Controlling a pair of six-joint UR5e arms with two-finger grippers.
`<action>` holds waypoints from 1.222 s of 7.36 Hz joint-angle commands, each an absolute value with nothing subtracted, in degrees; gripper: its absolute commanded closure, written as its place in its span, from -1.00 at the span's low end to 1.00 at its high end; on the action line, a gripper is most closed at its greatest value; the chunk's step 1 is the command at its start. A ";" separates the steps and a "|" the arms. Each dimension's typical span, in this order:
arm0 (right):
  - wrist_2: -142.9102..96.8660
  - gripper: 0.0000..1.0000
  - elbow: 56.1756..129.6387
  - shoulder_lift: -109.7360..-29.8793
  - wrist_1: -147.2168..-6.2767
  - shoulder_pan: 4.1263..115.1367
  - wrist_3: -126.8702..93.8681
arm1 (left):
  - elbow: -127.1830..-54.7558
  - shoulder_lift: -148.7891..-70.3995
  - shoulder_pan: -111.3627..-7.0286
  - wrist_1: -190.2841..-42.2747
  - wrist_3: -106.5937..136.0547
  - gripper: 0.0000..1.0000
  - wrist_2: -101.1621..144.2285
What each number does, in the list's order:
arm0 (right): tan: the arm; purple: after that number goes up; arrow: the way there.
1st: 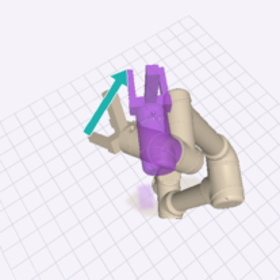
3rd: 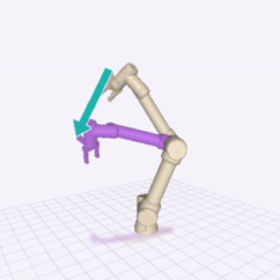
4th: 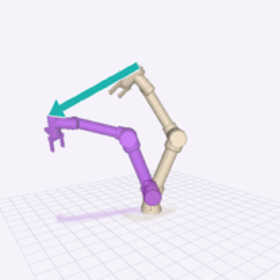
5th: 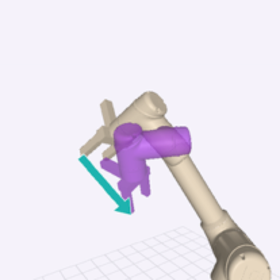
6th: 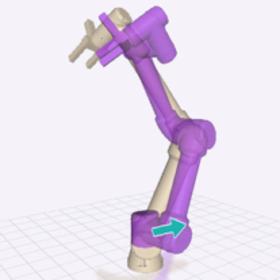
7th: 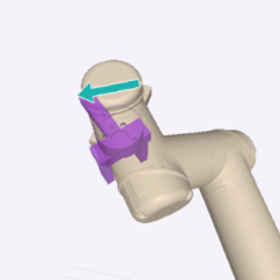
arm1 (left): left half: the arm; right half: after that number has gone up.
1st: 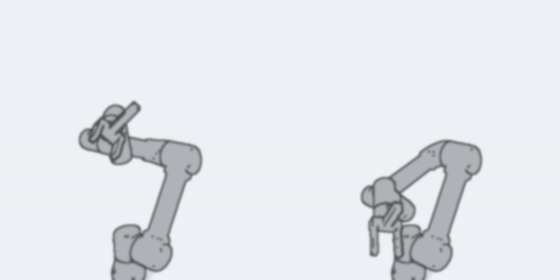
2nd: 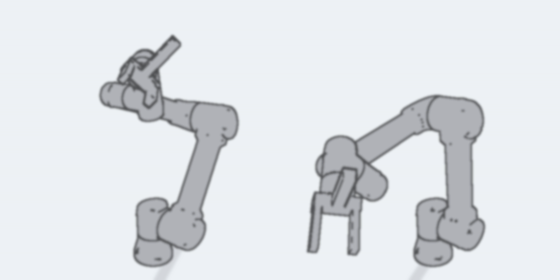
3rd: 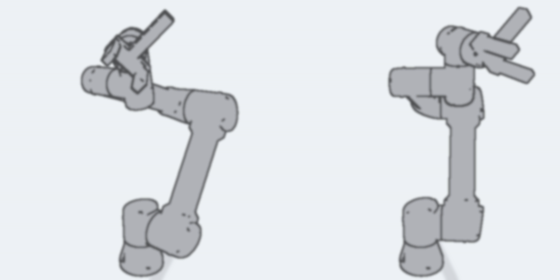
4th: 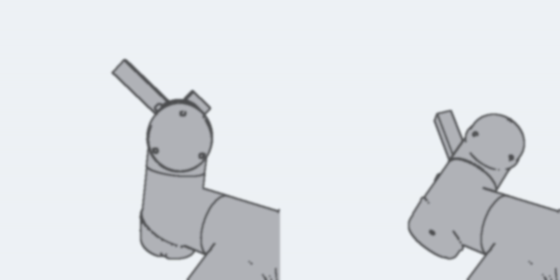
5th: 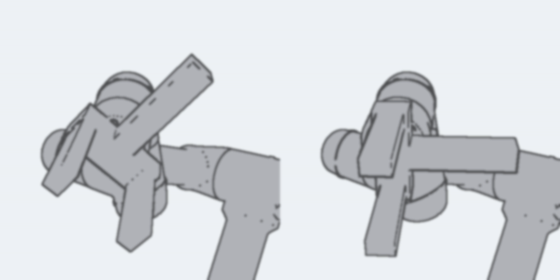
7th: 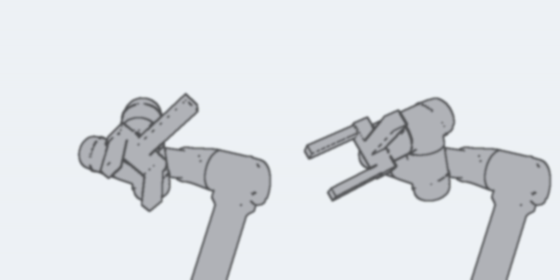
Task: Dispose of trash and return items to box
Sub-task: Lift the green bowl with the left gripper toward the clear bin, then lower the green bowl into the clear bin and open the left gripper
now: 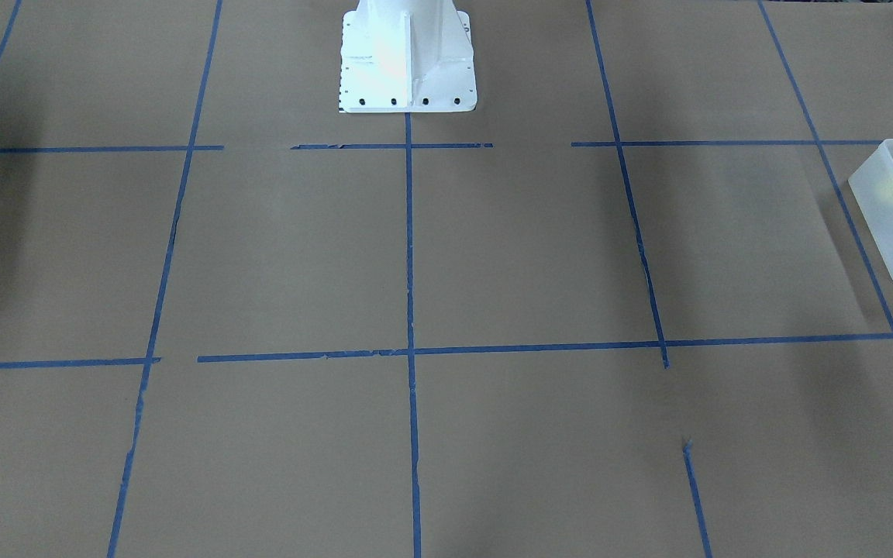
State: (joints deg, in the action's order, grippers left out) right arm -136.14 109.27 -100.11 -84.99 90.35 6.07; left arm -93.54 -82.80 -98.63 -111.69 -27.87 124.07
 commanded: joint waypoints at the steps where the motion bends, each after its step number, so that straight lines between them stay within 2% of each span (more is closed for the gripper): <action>1: -136.14 -1.00 109.34 -100.11 -84.99 90.35 6.06 | -84.49 -82.18 -96.18 -128.17 -18.76 1.00 124.19; 5: -136.14 -1.00 109.34 -100.11 -84.90 90.35 6.06 | -82.79 -76.75 -89.03 -134.36 -18.54 1.00 126.30; 6: -136.14 -1.00 109.34 -100.02 -84.90 90.35 6.06 | -82.71 -76.29 -89.03 -134.47 -18.81 0.91 126.21; 7: -136.14 -1.00 109.34 -99.93 -84.90 90.35 6.06 | -82.71 -76.29 -88.77 -134.82 -18.90 -0.23 126.21; 8: -136.14 -1.00 109.34 -99.84 -84.90 90.35 6.06 | -82.79 -76.55 -88.60 -135.43 -18.46 -0.97 126.12; 9: -136.14 -1.00 109.34 -99.84 -84.90 90.35 6.06 | -82.97 -76.99 -88.59 -135.44 -18.20 -1.00 126.12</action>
State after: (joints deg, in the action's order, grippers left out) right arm -136.14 109.34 -99.89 -84.90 90.35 6.06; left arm -82.81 -76.63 -88.69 -135.15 -18.51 126.16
